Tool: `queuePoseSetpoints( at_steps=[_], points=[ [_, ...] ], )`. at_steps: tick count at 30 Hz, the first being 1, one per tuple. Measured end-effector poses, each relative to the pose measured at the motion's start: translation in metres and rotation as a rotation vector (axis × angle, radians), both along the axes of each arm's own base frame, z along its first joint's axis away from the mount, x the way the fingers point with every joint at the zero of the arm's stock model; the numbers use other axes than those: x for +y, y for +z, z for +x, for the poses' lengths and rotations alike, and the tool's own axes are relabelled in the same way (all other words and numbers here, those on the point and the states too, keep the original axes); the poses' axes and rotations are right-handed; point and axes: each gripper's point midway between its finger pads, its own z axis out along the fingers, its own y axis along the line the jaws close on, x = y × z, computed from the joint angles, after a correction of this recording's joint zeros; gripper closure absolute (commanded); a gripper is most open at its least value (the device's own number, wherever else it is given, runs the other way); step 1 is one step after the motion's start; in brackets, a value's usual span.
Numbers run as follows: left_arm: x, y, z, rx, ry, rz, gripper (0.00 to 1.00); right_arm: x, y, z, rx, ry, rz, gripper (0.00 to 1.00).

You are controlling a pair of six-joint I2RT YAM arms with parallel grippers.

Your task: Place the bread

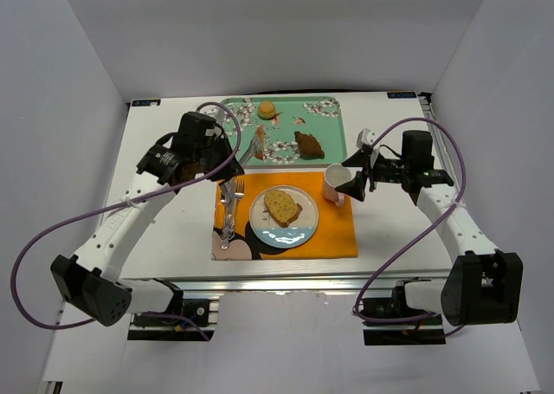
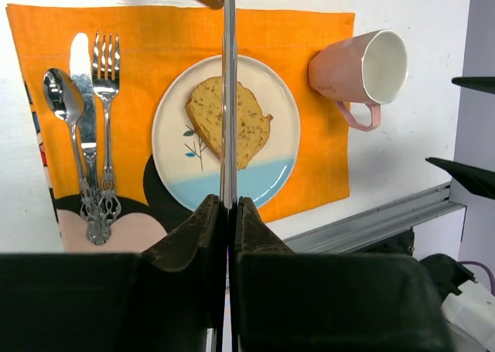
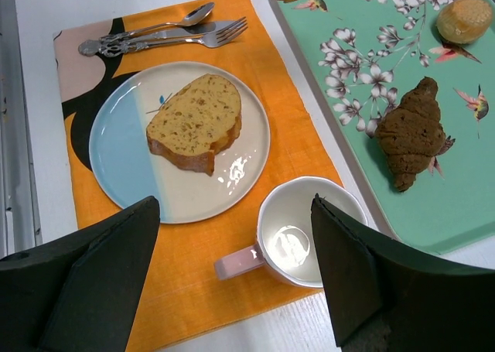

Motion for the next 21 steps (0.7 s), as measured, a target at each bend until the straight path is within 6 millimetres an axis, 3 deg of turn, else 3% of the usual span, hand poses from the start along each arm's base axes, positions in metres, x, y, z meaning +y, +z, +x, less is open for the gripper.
queuePoseSetpoints(
  at_steps=[7,13,17,21],
  points=[
    [-0.008,-0.018,0.01,0.009,-0.028,-0.008,1.0,-0.001,-0.001,-0.002,-0.012,0.01,-0.018,0.16],
    [-0.015,-0.012,0.005,0.009,-0.068,-0.044,1.0,-0.001,-0.001,-0.002,-0.012,0.01,-0.018,0.16],
    [-0.028,0.0,-0.009,0.007,-0.115,-0.152,1.0,-0.001,-0.001,-0.002,-0.012,0.01,-0.018,0.16],
    [-0.036,0.004,-0.042,0.042,-0.148,-0.283,1.0,-0.001,-0.001,-0.002,-0.009,0.009,-0.017,0.16]
  ],
)
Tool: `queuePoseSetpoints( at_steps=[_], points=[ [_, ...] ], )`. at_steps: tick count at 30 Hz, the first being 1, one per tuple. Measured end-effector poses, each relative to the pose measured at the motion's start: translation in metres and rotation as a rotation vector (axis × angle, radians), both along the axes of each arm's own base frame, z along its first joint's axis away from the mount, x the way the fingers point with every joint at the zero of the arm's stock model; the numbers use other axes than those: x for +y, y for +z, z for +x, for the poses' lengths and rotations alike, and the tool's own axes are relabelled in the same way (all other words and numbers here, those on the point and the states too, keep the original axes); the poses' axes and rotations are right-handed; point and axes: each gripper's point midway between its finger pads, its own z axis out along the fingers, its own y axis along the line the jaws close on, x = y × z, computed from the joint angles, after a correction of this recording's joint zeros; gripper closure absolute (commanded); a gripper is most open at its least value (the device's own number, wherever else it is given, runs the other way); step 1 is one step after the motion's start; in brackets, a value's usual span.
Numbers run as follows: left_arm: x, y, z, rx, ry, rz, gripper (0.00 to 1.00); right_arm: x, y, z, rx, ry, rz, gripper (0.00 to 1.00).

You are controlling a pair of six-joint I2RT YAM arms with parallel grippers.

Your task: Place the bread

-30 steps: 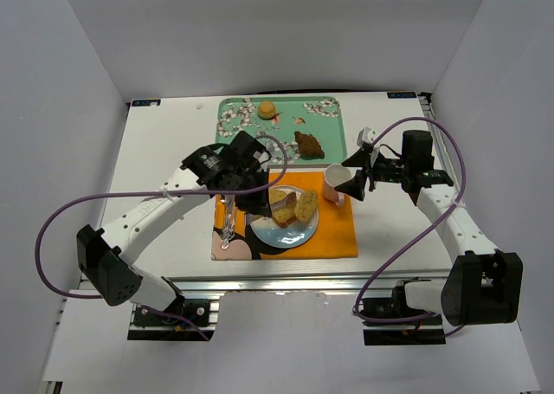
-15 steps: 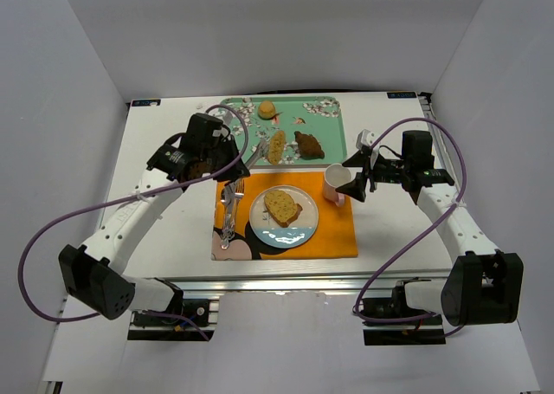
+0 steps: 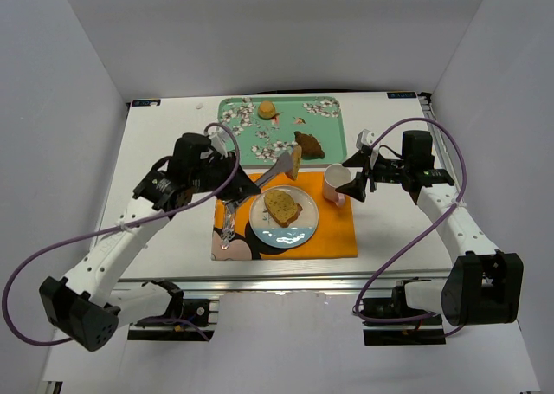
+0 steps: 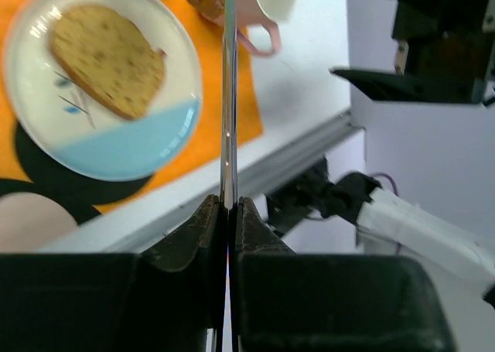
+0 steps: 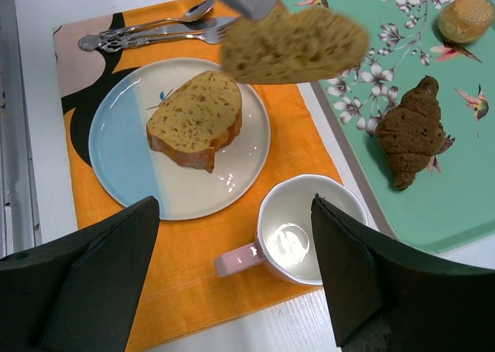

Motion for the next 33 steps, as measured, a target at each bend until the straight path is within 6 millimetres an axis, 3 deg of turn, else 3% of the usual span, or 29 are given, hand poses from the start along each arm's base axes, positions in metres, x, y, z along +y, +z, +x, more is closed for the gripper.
queuePoseSetpoints(
  at_steps=[4,8,11,33],
  points=[
    [-0.017,-0.006,-0.029,0.052,-0.066,-0.047,1.0,0.0,0.0,0.0,0.003,-0.001,0.001,0.16],
    [-0.044,-0.025,-0.056,0.131,-0.167,-0.035,1.0,0.0,0.0,0.0,0.005,-0.001,0.002,0.16],
    [-0.052,-0.04,-0.067,0.18,-0.208,-0.013,1.0,0.0,0.0,0.0,0.005,-0.002,0.002,0.16],
    [-0.03,-0.081,-0.084,0.289,-0.211,0.141,0.97,0.0,0.0,0.0,0.012,-0.005,0.005,0.16]
  ],
)
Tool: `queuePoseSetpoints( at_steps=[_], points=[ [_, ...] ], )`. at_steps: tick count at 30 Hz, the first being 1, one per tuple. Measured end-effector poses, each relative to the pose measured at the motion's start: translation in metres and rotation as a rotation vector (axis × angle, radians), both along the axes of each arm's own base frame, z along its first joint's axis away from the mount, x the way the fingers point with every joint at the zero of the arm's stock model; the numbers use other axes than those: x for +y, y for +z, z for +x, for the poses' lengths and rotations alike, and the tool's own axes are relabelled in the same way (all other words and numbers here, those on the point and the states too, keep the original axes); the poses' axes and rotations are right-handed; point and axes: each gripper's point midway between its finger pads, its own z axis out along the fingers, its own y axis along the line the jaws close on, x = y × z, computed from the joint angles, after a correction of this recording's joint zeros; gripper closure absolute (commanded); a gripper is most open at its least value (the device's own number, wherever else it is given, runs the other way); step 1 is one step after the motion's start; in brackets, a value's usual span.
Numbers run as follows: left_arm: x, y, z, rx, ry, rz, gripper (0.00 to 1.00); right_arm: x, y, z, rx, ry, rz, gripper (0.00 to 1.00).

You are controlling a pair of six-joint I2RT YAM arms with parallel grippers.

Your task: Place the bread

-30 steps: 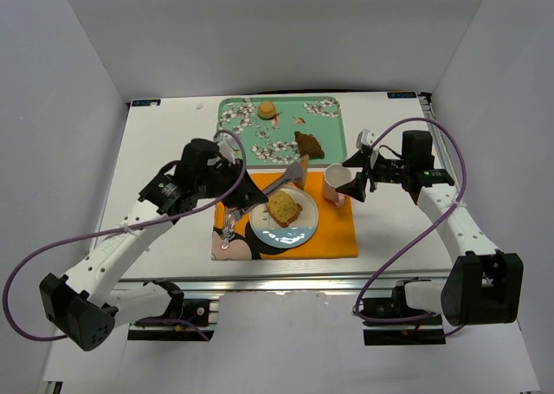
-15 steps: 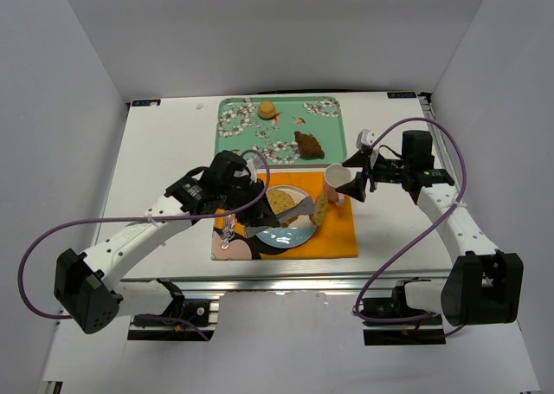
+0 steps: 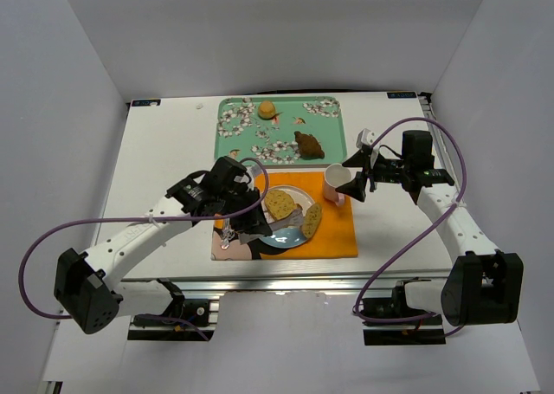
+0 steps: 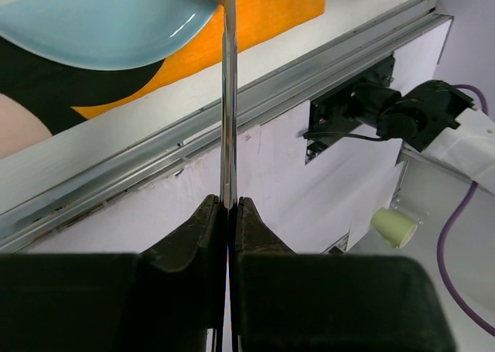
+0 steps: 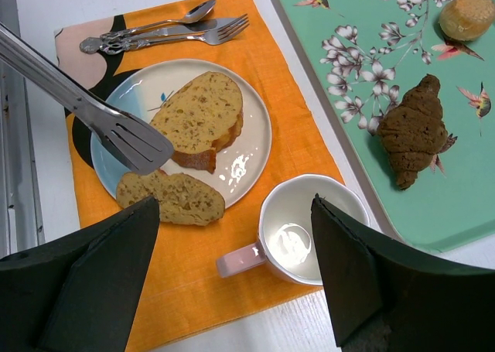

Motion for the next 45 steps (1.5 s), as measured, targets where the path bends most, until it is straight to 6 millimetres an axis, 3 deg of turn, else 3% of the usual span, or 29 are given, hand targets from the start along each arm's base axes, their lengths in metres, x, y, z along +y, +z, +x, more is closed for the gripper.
queuePoseSetpoints(
  at_steps=[2,3,7,13,32,35,36,37,40,42,45],
  points=[
    [0.002,-0.003,-0.001,0.004,0.002,0.011,0.9,0.0,0.0,0.0,0.001,0.0,0.0,0.16],
    [0.003,-0.005,-0.001,0.006,0.004,0.018,0.81,0.0,0.0,0.0,0.001,0.0,0.0,0.16],
    [0.006,-0.007,0.0,-0.004,0.006,0.035,0.68,0.0,0.0,0.0,0.003,-0.001,0.001,0.16],
    [0.011,-0.01,0.001,-0.006,0.019,0.066,0.62,0.0,0.0,0.0,0.003,-0.001,0.001,0.16],
    [0.01,0.01,0.01,-0.05,0.044,0.062,0.56,0.0,0.0,0.0,0.0,-0.001,0.002,0.16],
    [0.012,0.009,0.01,-0.049,0.048,0.072,0.63,0.0,0.0,0.0,0.001,-0.001,0.002,0.16],
    [0.013,0.008,0.011,-0.049,0.053,0.078,0.68,0.0,0.0,0.0,0.0,-0.001,0.002,0.16],
    [0.015,0.009,0.013,-0.054,0.062,0.086,0.82,0.0,0.0,0.0,0.001,-0.001,0.002,0.17],
    [0.024,0.014,0.025,-0.081,0.106,0.104,1.0,0.0,0.0,0.0,0.003,0.0,0.003,0.16],
    [0.042,0.02,0.045,-0.12,0.179,0.117,1.0,0.0,-0.001,-0.001,0.005,0.001,0.004,0.16],
    [0.09,0.029,0.088,-0.24,0.356,0.165,1.0,0.001,-0.001,0.0,0.004,0.001,0.005,0.16]
  ],
)
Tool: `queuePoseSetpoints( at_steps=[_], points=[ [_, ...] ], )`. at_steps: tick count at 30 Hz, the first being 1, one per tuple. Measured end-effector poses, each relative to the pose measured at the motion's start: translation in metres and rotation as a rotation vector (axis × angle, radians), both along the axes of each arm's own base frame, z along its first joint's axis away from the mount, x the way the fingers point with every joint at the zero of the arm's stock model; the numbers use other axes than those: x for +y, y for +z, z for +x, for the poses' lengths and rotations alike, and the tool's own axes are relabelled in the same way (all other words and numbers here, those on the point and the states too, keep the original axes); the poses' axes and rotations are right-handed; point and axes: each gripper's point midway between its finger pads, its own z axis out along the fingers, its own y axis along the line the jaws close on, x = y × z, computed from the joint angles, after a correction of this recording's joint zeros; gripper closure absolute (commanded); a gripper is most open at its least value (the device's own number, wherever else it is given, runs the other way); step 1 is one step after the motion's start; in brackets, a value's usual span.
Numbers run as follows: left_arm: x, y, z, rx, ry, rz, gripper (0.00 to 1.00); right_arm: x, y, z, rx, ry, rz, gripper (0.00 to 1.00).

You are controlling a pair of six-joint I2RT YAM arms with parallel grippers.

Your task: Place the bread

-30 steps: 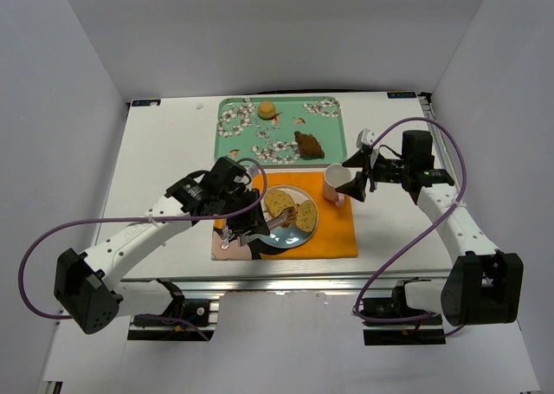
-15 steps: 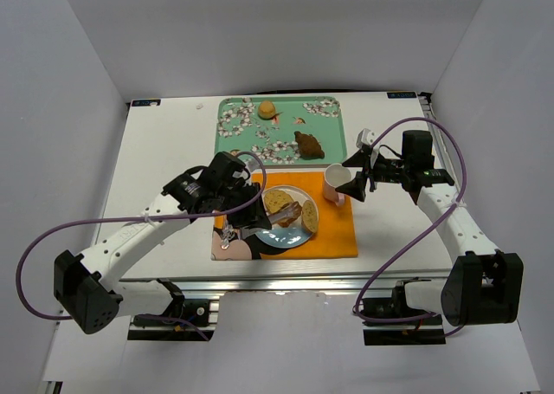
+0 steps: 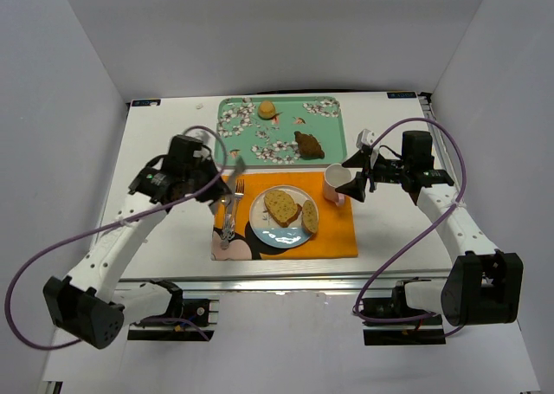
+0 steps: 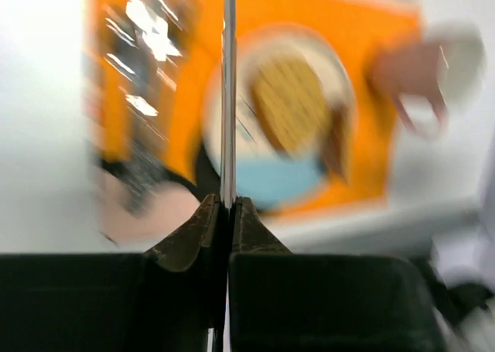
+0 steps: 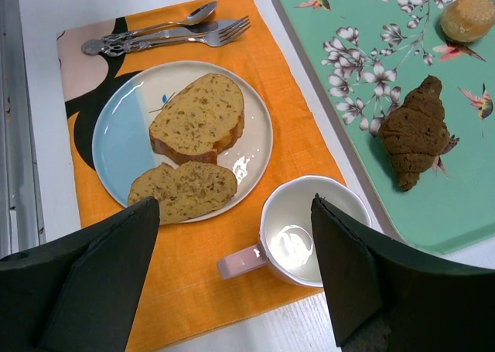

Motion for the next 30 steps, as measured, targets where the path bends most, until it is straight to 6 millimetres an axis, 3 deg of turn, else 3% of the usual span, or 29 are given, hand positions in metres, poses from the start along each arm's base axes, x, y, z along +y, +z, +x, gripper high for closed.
queuePoseSetpoints(
  at_steps=[4,8,13,17,22,28,30],
  points=[
    [0.071,-0.009,0.04,-0.202,0.2,0.174,1.0,0.0,0.0,0.0,-0.003,0.002,0.004,0.16],
    [0.13,-0.06,0.063,-0.272,0.261,0.405,1.0,0.001,0.0,0.0,-0.008,0.008,0.003,0.16],
    [0.18,-0.124,0.078,-0.228,0.241,0.581,0.99,0.0,-0.001,-0.001,-0.012,0.013,-0.003,0.16],
    [0.195,-0.142,0.1,-0.247,0.233,0.574,0.88,0.0,-0.002,-0.002,-0.009,0.012,-0.004,0.16],
    [0.188,-0.154,0.116,-0.272,0.187,0.508,0.68,0.0,-0.002,-0.001,-0.011,0.011,-0.009,0.16],
    [0.193,-0.181,0.094,-0.171,0.185,0.443,0.49,-0.002,-0.003,-0.002,-0.009,0.011,-0.021,0.16],
    [0.194,-0.186,0.085,-0.145,0.189,0.43,0.48,-0.002,-0.002,-0.003,-0.004,0.009,-0.026,0.12]
  ],
)
